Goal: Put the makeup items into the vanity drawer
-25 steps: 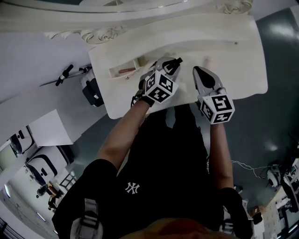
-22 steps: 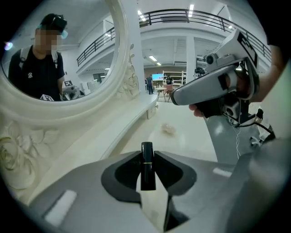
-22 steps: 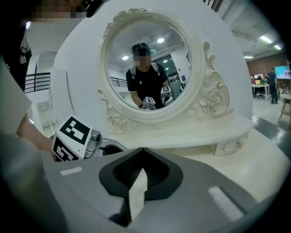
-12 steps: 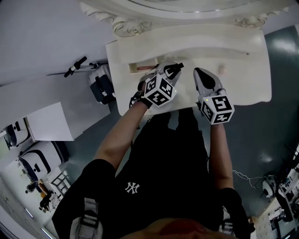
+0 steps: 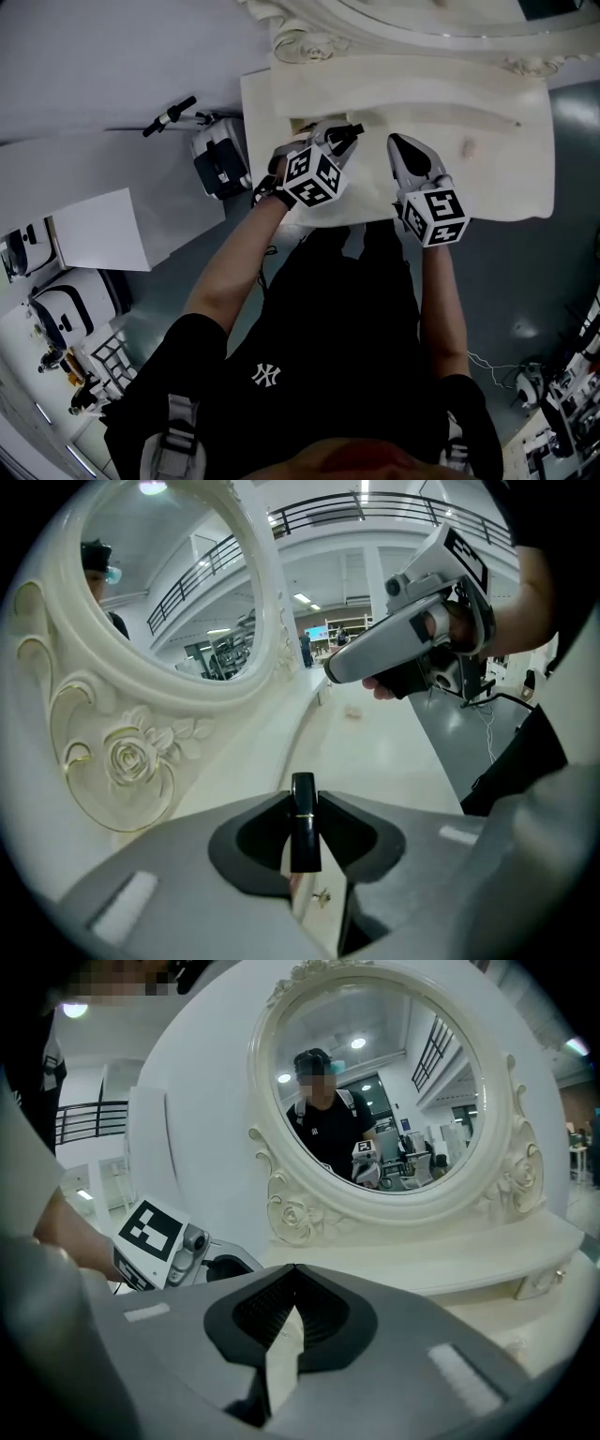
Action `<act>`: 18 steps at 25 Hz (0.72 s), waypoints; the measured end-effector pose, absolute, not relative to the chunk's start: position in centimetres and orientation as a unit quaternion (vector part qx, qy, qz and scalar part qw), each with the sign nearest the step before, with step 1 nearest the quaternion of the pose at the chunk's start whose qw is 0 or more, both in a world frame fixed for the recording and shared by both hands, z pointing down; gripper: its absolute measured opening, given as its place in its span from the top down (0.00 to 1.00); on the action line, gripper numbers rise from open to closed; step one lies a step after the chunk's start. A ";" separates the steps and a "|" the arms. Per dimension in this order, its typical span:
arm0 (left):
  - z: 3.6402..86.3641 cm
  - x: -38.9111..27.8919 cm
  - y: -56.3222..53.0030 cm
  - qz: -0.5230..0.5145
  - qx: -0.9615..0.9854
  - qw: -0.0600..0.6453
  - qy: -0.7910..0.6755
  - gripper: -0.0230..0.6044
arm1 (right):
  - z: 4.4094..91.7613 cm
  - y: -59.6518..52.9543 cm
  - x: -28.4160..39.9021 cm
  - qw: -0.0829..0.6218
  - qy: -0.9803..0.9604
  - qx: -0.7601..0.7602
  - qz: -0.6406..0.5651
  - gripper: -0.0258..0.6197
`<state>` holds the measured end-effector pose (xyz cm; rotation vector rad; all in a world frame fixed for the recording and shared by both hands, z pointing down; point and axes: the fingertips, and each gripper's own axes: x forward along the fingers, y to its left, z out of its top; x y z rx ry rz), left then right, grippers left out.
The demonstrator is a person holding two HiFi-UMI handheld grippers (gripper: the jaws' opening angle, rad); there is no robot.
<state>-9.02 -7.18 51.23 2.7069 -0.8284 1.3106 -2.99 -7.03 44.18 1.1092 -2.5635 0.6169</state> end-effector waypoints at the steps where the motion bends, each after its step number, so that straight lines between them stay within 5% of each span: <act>1: 51.4 -9.6 -7.2 0.423 0.866 0.008 -0.265 0.82 | 44.2 -7.0 -3.4 0.141 -0.888 0.383 0.213 0.92; 18: 55.4 -13.7 -7.1 0.456 0.862 -0.033 -0.218 0.81 | 45.4 -6.0 -4.8 0.169 -0.876 0.397 0.217 0.92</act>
